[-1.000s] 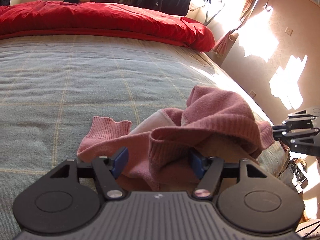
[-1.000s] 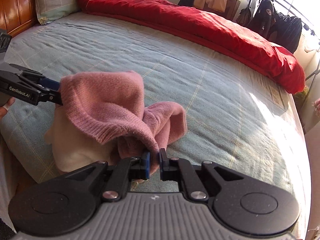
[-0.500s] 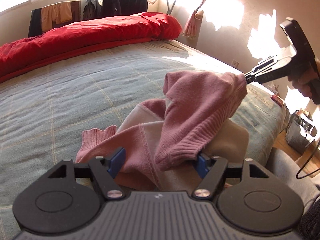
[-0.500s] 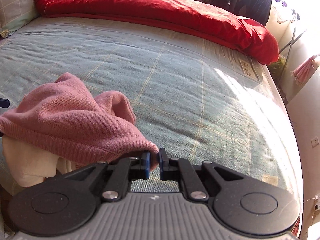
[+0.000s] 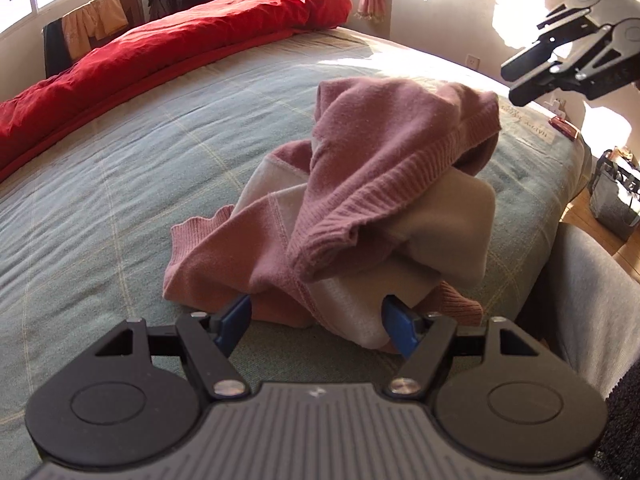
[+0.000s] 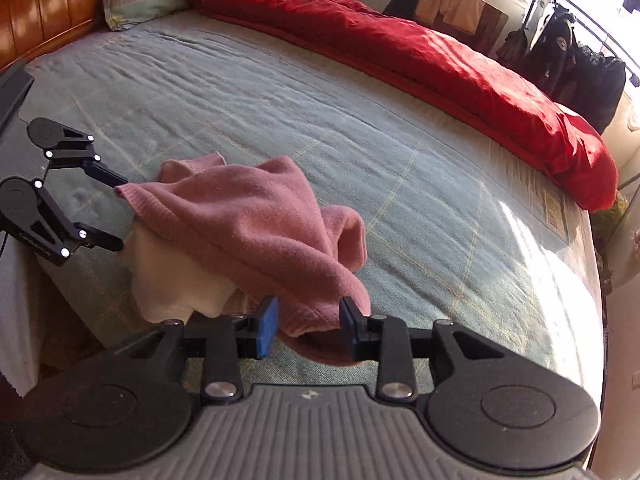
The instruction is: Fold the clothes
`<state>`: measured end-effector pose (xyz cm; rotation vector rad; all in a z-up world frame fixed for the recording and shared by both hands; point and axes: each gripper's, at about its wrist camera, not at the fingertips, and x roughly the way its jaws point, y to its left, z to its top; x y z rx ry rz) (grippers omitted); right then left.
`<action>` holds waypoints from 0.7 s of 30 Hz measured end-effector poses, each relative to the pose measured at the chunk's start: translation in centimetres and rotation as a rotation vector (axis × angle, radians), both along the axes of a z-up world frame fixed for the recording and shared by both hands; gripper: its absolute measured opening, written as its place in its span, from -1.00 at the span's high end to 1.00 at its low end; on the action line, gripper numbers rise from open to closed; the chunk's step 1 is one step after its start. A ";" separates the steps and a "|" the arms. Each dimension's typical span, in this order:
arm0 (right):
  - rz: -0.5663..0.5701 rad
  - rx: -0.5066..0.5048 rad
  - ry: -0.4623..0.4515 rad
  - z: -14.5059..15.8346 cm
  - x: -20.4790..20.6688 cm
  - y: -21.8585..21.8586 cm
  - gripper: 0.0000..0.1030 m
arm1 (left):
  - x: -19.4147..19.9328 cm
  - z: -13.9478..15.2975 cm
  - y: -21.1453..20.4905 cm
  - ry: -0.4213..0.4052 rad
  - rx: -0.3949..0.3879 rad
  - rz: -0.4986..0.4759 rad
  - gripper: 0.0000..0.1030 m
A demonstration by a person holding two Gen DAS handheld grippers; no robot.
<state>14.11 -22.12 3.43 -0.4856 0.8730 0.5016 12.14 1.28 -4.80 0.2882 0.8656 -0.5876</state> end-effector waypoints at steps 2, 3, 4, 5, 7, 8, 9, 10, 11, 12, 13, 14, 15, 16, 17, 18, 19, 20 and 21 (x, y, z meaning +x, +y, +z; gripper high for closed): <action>0.077 0.005 -0.006 0.4 -0.1 2.5 0.18 | -0.1 0.3 0.2 0.017 -0.001 0.052 -0.40; 0.115 0.007 -0.008 0.6 -0.2 3.8 0.17 | -0.3 0.4 0.4 0.022 -0.009 0.067 -0.42; 0.153 0.009 -0.011 0.9 -0.2 5.1 0.14 | -0.5 0.5 0.7 0.022 -0.020 0.078 -0.44; 0.194 0.004 -0.013 0.9 -0.3 6.5 0.10 | -0.7 0.7 1.1 0.021 -0.032 0.087 -0.46; 0.282 -0.041 -0.012 0.1 -0.2 10.0 0.09 | -1.1 0.8 1.7 0.024 -0.042 0.107 -0.51; 0.320 -0.061 -0.012 -0.5 -0.1 11.4 0.09 | -1.2 0.8 2.1 0.027 -0.044 0.118 -0.51; 0.353 -0.082 -0.009 -1.1 0.0 12.7 0.09 | -1.4 0.7 2.4 0.030 -0.046 0.128 -0.51; 0.379 -0.108 -0.005 -1.8 0.2 14.1 0.09 | -1.6 0.7 2.8 0.033 -0.047 0.139 -0.51; 0.404 -0.133 -0.003 -2.5 0.4 15.4 0.09 | -1.8 0.7 3.1 0.038 -0.049 0.146 -0.51; 0.424 -0.159 -0.008 -3.1 0.5 16.4 0.09 | -1.9 0.6 3.5 0.042 -0.049 0.152 -0.51; 0.438 -0.182 -0.014 -3.5 0.6 17.3 0.09 | -2.0 0.5 3.8 0.044 -0.049 0.159 -0.51; 0.454 -0.200 -0.015 -3.8 0.7 17.9 0.09 | -2.2 0.4 4.2 0.046 -0.049 0.166 -0.51; 0.468 -0.220 -0.014 -4.3 0.9 18.3 0.09 | -2.3 0.4 4.5 0.047 -0.051 0.171 -0.51; 0.476 -0.242 -0.013 -4.6 1.1 18.6 0.09 | -2.4 0.4 4.7 0.047 -0.056 0.174 -0.53; 0.486 -0.267 -0.012 -5.0 1.2 18.8 0.11 | -2.5 0.4 4.9 0.047 -0.061 0.176 -0.53; 0.503 -0.301 -0.009 -5.3 1.1 18.9 0.16 | -2.6 0.4 5.0 0.048 -0.066 0.177 -0.54; 0.518 -0.331 -0.008 -5.6 1.0 18.9 0.54 | -2.6 0.4 5.2 0.049 -0.071 0.178 -0.54; 0.528 -0.346 -0.010 -5.5 0.9 18.7 0.85 | -2.6 0.4 5.2 0.048 -0.075 0.178 -0.54; 0.528 -0.347 -0.014 -5.2 0.8 18.4 0.85 | -2.6 0.4 5.2 0.045 -0.079 0.176 -0.54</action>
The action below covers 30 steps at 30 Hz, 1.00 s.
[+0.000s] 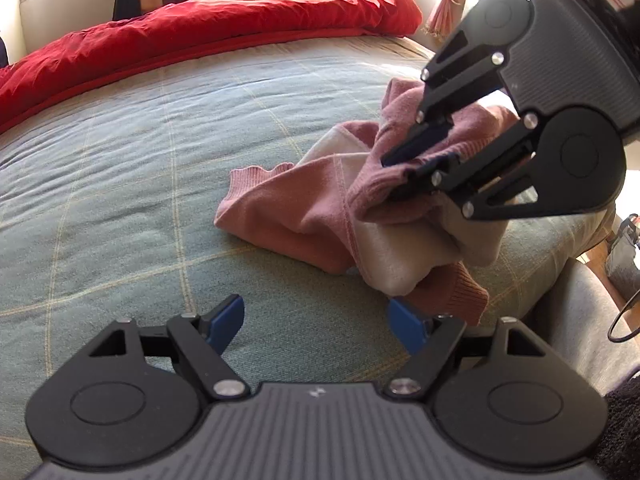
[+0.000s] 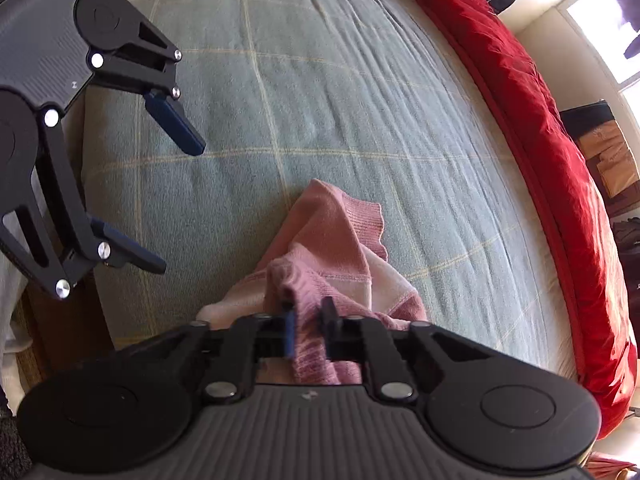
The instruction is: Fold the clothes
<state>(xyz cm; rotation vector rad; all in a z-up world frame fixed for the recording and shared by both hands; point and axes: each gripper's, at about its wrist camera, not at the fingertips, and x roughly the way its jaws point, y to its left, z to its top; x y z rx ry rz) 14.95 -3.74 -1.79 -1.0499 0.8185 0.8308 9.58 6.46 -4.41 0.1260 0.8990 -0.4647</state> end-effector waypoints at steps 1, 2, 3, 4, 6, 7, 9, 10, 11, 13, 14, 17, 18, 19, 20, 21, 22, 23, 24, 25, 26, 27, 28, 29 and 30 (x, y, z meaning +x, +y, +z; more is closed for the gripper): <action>-0.001 0.004 -0.004 0.4 -0.1 -0.4 0.86 | 0.0 0.0 -0.1 -0.002 -0.004 -0.004 -0.54; -0.008 0.017 -0.010 1.1 -0.1 -0.8 0.86 | 0.0 0.0 -0.2 -0.006 -0.010 -0.011 -0.54; -0.018 0.030 -0.017 1.7 -0.1 -1.3 0.86 | 0.1 0.0 -0.3 -0.010 -0.016 -0.018 -0.54; -0.036 0.043 -0.026 2.6 0.0 -1.8 0.86 | 0.1 0.1 -0.6 -0.015 -0.021 -0.028 -0.54; -0.069 0.065 -0.034 4.3 0.2 -3.2 0.86 | 0.2 0.4 -1.2 -0.028 -0.031 -0.051 -0.54; -0.085 0.075 -0.039 5.1 0.3 -3.9 0.86 | 0.2 0.5 -1.6 -0.035 -0.036 -0.063 -0.54; -0.104 0.087 -0.055 6.5 0.2 -5.3 0.86 | 0.3 1.0 -2.5 -0.047 -0.056 -0.094 -0.54; -0.111 0.092 -0.063 7.2 0.2 -6.0 0.86 | 0.4 1.3 -3.1 -0.052 -0.066 -0.110 -0.54; -0.115 0.096 -0.069 7.9 0.1 -6.7 0.86 | 0.4 1.6 -3.6 -0.058 -0.077 -0.126 -0.54; -0.107 0.095 -0.072 8.9 -0.4 -7.9 0.86 | 0.6 2.2 -4.8 -0.066 -0.098 -0.158 -0.54; -0.100 0.092 -0.074 9.4 -0.6 -8.4 0.85 | 0.6 2.4 -5.5 -0.076 -0.105 -0.179 -0.54; -0.067 0.065 -0.076 10.3 -1.8 -10.0 0.85 | 0.5 3.3 -7.6 -0.124 -0.126 -0.240 -0.54; -0.061 0.057 -0.078 10.5 -2.1 -10.5 0.85 | 0.6 3.6 -8.3 -0.137 -0.134 -0.267 -0.54; -0.057 0.051 -0.080 10.6 -2.5 -10.9 0.85 | 0.5 4.0 -8.9 -0.155 -0.138 -0.293 -0.54; -0.055 0.045 -0.079 10.6 -2.8 -11.3 0.85 | 0.4 4.4 -9.6 -0.174 -0.142 -0.319 -0.54; -0.050 0.041 -0.076 10.6 -3.1 -11.7 0.85 | 0.2 4.7 -10.3 -0.194 -0.146 -0.346 -0.54; -0.046 0.037 -0.073 10.6 -3.4 -12.1 0.85 | 0.1 5.1 -10.9 -0.213 -0.150 -0.372 -0.54; -0.044 0.034 -0.069 10.6 -3.8 -12.5 0.85 | 0.0 5.5 -11.6 -0.233 -0.153 -0.398 -0.53; -0.047 0.034 -0.064 10.5 -4.1 -12.8 0.85 | -0.1 5.9 -12.2 -0.252 -0.157 -0.425 -0.49; -0.050 0.036 -0.062 10.4 -4.2 -13.1 0.85 | -0.1 6.1 -12.8 -0.255 -0.162 -0.452 -0.48; -0.053 0.038 -0.060 10.3 -4.3 -13.3 0.85 | 0.0 6.3 -13.4 -0.248 -0.167 -0.480 -0.46; -0.057 0.042 -0.059 10.2 -4.4 -13.5 0.85 | 0.1 6.5 -14.0 -0.241 -0.171 -0.508 -0.41; -0.062 0.049 -0.058 10.1 -4.5 -13.8 0.85 | 0.2 6.7 -14.5 -0.234 -0.176 -0.536 -0.31; -0.067 0.057 -0.057 10.0 -4.6 -14.0 0.85 | 0.3 6.6 -15.1 -0.230 -0.162 -0.560 -0.24; -0.071 0.064 -0.057 10.0 -4.6 -14.2 0.85 | 0.3 6.4 -15.7 -0.226 -0.137 -0.582 -0.08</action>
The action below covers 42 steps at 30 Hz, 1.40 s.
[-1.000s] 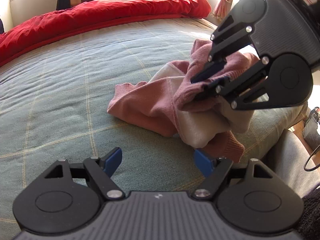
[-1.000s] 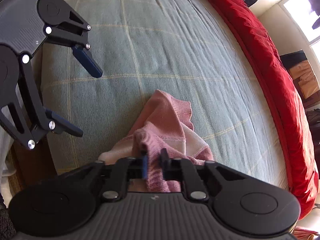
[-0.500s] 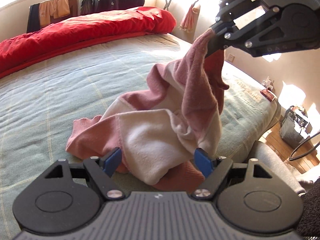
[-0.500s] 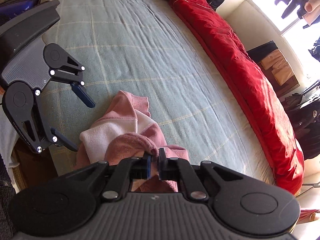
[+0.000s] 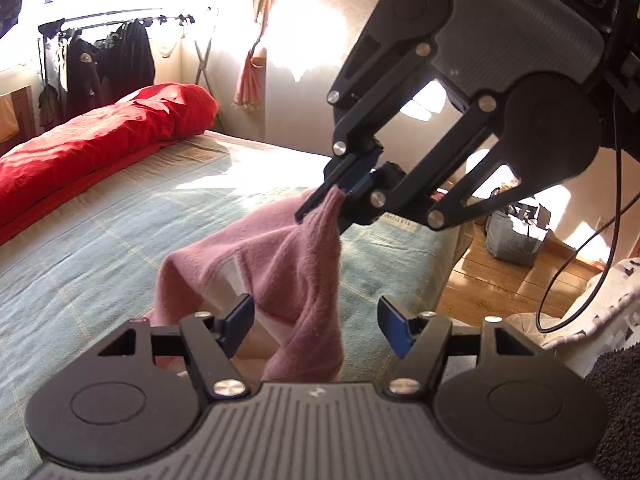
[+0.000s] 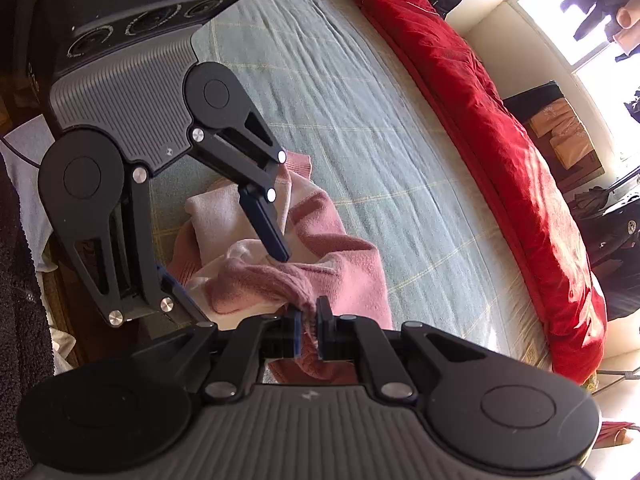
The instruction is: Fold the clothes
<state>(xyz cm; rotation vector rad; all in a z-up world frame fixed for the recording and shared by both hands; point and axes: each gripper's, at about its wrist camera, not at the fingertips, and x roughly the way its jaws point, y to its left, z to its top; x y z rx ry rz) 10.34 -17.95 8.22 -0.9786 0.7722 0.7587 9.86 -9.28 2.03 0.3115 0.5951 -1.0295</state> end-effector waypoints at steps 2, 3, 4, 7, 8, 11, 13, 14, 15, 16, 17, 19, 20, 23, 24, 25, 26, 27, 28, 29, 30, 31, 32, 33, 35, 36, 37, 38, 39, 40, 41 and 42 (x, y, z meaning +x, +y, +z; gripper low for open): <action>-0.007 0.009 -0.003 0.0 0.0 -0.4 0.85 | 0.1 -0.6 -1.3 -0.013 0.078 0.004 0.34; -0.011 0.013 -0.005 -0.1 -0.1 -0.6 0.85 | 0.1 -1.0 -1.8 -0.014 0.116 0.017 0.63; -0.014 0.013 -0.006 -0.1 -0.1 -0.7 0.84 | -0.1 -1.1 -1.9 -0.015 0.130 0.022 0.73; -0.015 0.023 0.006 -0.3 -0.4 -1.3 0.84 | -0.9 -1.2 -1.5 -0.023 0.142 0.026 0.76; -0.013 0.025 0.012 -0.4 -0.5 -1.5 0.84 | -1.2 -1.1 -1.2 -0.031 0.146 0.030 0.78; -0.006 0.018 0.023 -0.8 -0.8 -1.6 0.74 | -2.1 -0.8 -0.7 -0.069 0.180 0.050 0.80; 0.007 0.014 0.021 -1.1 -1.0 -1.4 0.64 | -2.3 -0.8 -0.4 -0.082 0.203 0.058 0.80; 0.015 0.012 0.018 -1.2 -1.1 -1.2 0.54 | -2.4 -0.7 -0.1 -0.083 0.209 0.064 0.80; 0.029 0.014 0.011 -1.2 -1.4 -1.0 0.48 | -2.4 -0.6 0.1 -0.084 0.214 0.070 0.80; 0.044 0.017 0.003 -1.3 -1.5 -0.6 0.26 | -2.5 -0.5 0.3 -0.086 0.220 0.076 0.80; 0.064 0.016 -0.006 -1.5 -1.7 -0.2 0.05 | -2.4 -0.5 0.5 -0.084 0.221 0.080 0.80; 0.104 0.011 -0.023 -1.8 -2.1 0.8 -0.01 | -2.0 -0.3 0.7 -0.082 0.220 0.086 0.80; 0.122 0.000 -0.027 -2.2 -2.1 1.5 -0.01 | -2.0 -0.2 0.8 -0.085 0.222 0.089 0.80; 0.203 -0.034 -0.062 -3.7 -2.6 3.2 0.14 | -2.3 -0.1 0.9 -0.092 0.226 0.092 0.80; 0.233 -0.070 -0.078 -4.3 -2.8 3.8 0.35 | -2.4 -0.2 1.0 -0.096 0.232 0.096 0.80; 0.255 -0.096 -0.102 -4.6 -3.1 4.0 0.74 | -2.5 -0.3 1.0 -0.100 0.240 0.101 0.77; 0.276 -0.122 -0.126 -4.9 -3.5 4.3 0.74 | -2.6 -0.5 1.1 -0.108 0.248 0.109 0.73; 0.293 -0.136 -0.139 -5.1 -3.7 4.5 0.74 | -2.7 -0.6 1.1 -0.115 0.249 0.115 0.64; 0.298 -0.123 -0.126 -4.8 -3.9 4.6 0.75 | -2.8 -0.6 1.2 -0.119 0.243 0.117 0.58; 0.298 -0.112 -0.118 -4.5 -4.1 4.6 0.75 | -2.8 -0.6 1.3 -0.119 0.232 0.112 0.54; 0.298 -0.107 -0.114 -4.2 -4.2 4.6 0.74 | -2.9 -0.5 1.2 -0.119 0.226 0.107 0.42; 0.297 -0.113 -0.120 -4.0 -4.4 4.7 0.74 | -2.9 -0.4 1.1 -0.125 0.224 0.103 0.36; 0.296 -0.120 -0.126 -3.9 -4.5 4.7 0.74 | -3.0 -0.3 0.8 -0.140 0.224 0.098 0.36; 0.293 -0.126 -0.132 -3.9 -4.6 4.8 0.74 | -3.0 -0.1 0.5 -0.158 0.223 0.094 0.36; 0.283 -0.127 -0.141 -3.6 -4.7 4.8 0.74 | -3.1 0.1 -0.1 -0.186 0.220 0.094 0.36; 0.278 -0.126 -0.144 -3.5 -4.7 4.8 0.74 | -3.0 0.1 -0.4 -0.192 0.215 0.098 0.37; 0.275 -0.123 -0.149 -3.4 -4.8 4.7 0.74 | -2.9 0.1 -0.6 -0.185 0.212 0.105 0.50; 0.270 -0.121 -0.153 -3.4 -4.8 4.7 0.73 | -2.7 0.1 -0.7 -0.169 0.210 0.112 0.57; 0.265 -0.119 -0.154 -3.3 -4.8 4.6 0.73 | -2.5 0.1 -0.8 -0.151 0.206 0.119 0.74; 0.260 -0.118 -0.158 -3.3 -4.8 4.5 0.72 | -2.5 0.2 -0.9 -0.140 0.200 0.122 0.79; 0.256 -0.116 -0.157 -3.3 -4.7 4.4 0.72 | -2.5 0.2 -0.9 -0.137 0.200 0.121 0.79; 0.251 -0.114 -0.156 -3.3 -4.6 4.3 0.72 | -2.5 0.3 -0.8 -0.140 0.206 0.122 0.80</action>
